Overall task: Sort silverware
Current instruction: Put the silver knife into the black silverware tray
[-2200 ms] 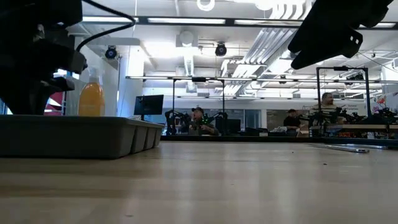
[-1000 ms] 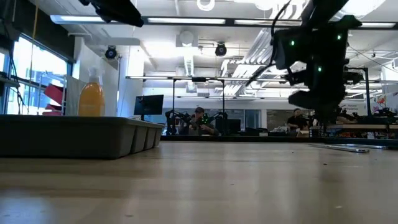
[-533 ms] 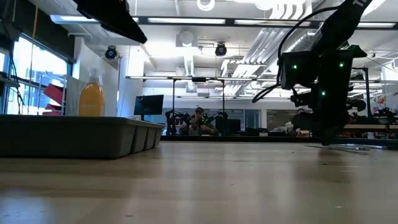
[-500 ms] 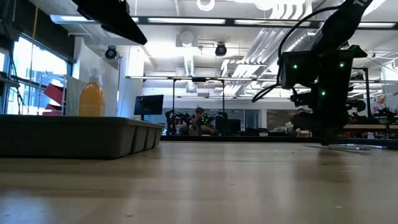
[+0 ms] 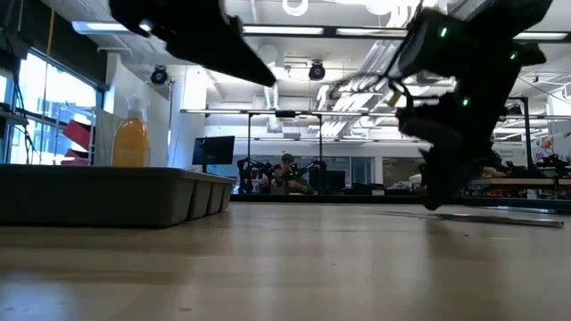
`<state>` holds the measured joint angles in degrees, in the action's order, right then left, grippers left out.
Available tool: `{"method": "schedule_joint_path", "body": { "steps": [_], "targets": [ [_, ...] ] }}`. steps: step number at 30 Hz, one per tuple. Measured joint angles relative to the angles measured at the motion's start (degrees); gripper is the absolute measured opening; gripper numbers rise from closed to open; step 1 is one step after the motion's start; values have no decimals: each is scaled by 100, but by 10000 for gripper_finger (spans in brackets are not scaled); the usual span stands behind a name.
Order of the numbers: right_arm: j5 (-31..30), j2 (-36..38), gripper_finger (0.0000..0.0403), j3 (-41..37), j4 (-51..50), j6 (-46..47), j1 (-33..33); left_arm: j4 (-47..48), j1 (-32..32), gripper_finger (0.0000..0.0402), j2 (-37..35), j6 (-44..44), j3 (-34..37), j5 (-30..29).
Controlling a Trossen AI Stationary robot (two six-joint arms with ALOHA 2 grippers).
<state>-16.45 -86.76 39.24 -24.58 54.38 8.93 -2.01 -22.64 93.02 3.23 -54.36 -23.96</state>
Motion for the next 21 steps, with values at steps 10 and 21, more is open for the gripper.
{"method": "schedule_joint_path", "body": {
  "steps": [10, 21],
  "targets": [
    [-151, 3, 0, 746, -50, 65, 1366, -45, 457, 115, 1480, 759, -1012, 485],
    [4, -468, 0, 752, -1063, 1720, 1862, 426, 1295, 91, 2522, 1091, -1928, 1061]
  ]
}}
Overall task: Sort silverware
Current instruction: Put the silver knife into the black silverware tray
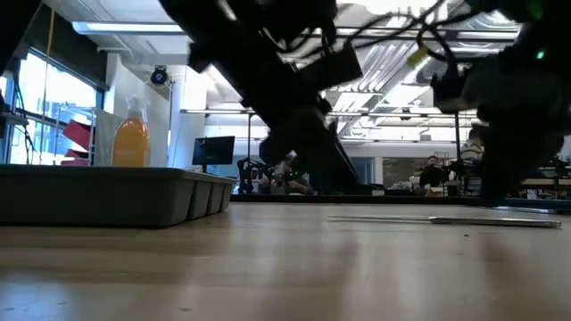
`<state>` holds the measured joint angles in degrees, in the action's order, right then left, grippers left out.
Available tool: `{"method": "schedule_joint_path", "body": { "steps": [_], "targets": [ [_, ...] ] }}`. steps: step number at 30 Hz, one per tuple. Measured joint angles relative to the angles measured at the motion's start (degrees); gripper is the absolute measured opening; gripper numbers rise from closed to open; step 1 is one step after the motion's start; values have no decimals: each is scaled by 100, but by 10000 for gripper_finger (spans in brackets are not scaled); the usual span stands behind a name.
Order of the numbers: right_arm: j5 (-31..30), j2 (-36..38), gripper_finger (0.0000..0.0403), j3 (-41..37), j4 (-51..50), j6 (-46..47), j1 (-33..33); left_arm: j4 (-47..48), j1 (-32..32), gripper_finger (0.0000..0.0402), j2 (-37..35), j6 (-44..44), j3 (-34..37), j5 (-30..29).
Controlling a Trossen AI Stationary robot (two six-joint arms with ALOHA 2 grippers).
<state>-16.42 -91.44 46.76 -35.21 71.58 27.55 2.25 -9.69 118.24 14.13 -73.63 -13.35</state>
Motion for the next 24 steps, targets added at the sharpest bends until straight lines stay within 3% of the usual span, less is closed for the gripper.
{"method": "schedule_joint_path", "body": {
  "steps": [7, 12, 17, 24],
  "targets": [
    [50, -134, 0, -68, -241, 150, -352, 752, 224, 8, 362, -207, -288, 793],
    [-71, -114, 0, -387, 257, -7, -616, 839, -20, 10, 266, -446, -281, 1123],
    [-779, -149, 0, -448, 871, -593, -797, 665, -322, 2, 266, -645, -306, 1666],
    [-693, -67, 0, -389, 1652, -1255, -958, 586, -687, 0, 239, -341, -636, 974]
  ]
}}
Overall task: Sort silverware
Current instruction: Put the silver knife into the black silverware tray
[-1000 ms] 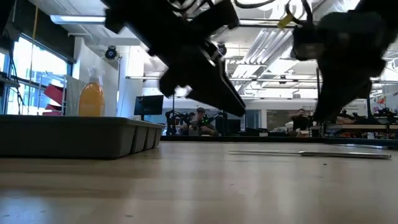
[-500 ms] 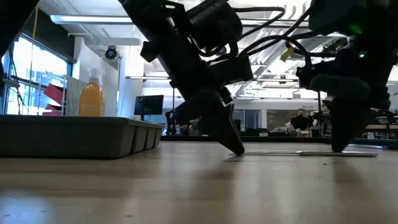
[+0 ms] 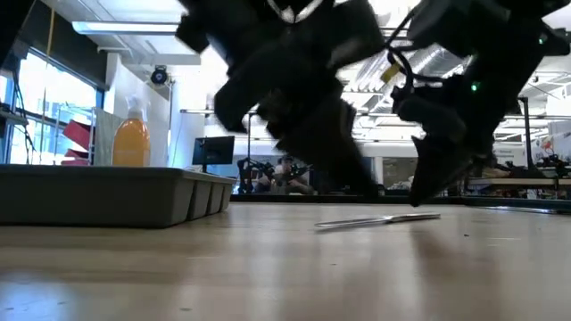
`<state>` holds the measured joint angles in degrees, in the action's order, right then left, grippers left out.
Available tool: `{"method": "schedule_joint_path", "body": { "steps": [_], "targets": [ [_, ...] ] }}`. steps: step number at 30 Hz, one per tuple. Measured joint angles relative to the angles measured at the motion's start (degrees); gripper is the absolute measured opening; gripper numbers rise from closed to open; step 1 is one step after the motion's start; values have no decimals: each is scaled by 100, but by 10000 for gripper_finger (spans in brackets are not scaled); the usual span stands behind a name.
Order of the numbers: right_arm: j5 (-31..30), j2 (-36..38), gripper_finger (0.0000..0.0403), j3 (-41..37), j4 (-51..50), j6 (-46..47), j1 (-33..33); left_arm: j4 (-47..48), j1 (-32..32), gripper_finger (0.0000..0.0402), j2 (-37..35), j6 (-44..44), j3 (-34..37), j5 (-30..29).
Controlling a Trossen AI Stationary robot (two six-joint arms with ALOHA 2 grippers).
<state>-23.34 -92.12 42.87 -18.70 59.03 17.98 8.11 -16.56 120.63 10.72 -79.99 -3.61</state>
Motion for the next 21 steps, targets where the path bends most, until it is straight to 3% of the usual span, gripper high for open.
{"method": "schedule_joint_path", "body": {
  "steps": [5, 9, 12, 17, 21],
  "targets": [
    [206, 315, 4, 13, 36, 98, 203, 511, -156, 0, -6, 149, -256, -1001],
    [583, 402, 36, 22, 283, 277, 486, 1150, -24, 0, -12, 142, -315, -1625],
    [587, 303, 73, 22, 356, 657, 601, 1326, 218, 0, 43, -63, -307, -1478],
    [692, -17, 133, 22, 424, 909, 438, 1139, 477, 0, 163, -331, -271, -510],
    [996, -347, 172, 27, 651, 826, 184, 900, 504, 0, 327, -457, -261, -119]
  ]
}}
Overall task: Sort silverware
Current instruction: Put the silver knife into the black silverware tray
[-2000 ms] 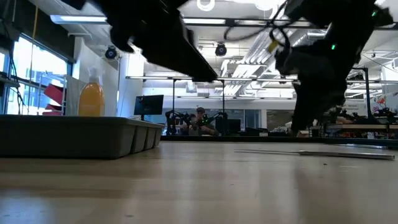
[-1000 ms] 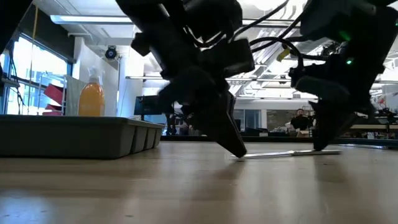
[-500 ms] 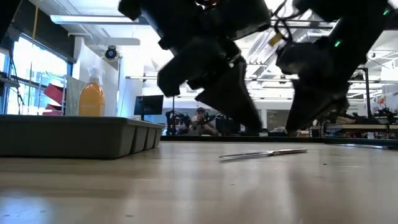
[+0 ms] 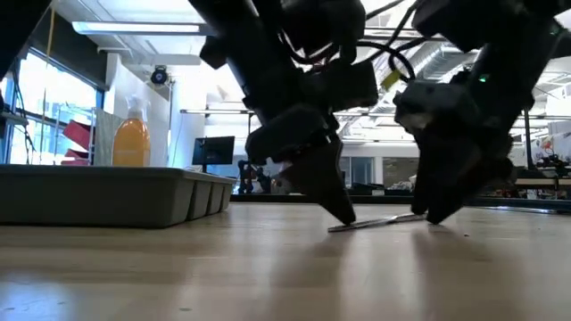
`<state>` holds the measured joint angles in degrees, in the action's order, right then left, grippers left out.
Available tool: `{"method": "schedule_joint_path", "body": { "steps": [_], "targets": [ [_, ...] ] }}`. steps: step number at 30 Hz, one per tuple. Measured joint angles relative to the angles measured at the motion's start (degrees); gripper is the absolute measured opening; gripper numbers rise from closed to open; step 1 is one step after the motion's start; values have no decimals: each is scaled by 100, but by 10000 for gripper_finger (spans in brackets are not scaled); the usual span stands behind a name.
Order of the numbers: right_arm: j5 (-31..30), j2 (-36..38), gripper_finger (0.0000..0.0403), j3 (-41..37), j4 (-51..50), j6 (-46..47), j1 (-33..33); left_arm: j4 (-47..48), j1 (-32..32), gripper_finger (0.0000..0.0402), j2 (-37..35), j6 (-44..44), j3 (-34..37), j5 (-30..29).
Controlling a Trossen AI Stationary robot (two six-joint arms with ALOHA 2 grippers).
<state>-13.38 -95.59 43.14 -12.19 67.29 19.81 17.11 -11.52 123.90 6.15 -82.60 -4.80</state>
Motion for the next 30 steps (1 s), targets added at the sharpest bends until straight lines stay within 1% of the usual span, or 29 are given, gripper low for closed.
{"method": "schedule_joint_path", "body": {
  "steps": [2, 4, 6, 8, 12, 18, 25, 30],
  "targets": [
    [40, -157, 185, 13, 318, -153, -105, -208, -65, 0, 51, -5, -3, 182],
    [53, -246, 193, 7, 586, -495, -164, -408, -157, 0, 76, -22, 11, 348],
    [80, -278, 197, -5, 798, -806, -184, -578, -245, 0, 87, -55, 17, 377],
    [115, -243, 199, -5, 870, -916, -173, -659, -300, 0, 86, -51, 21, 312],
    [100, -190, 199, -7, 834, -676, -61, -611, -342, 0, 74, 53, 16, 98],
    [363, -220, 200, -2, 1017, -159, 130, -414, -285, 0, 78, 216, 10, 126],
    [685, -627, 200, -5, 1762, -390, 53, -671, -75, 0, 259, 465, 16, 314],
    [789, -901, 200, -2, 2357, -547, 9, -754, 22, 0, 373, 551, 16, 352]
  ]
}}
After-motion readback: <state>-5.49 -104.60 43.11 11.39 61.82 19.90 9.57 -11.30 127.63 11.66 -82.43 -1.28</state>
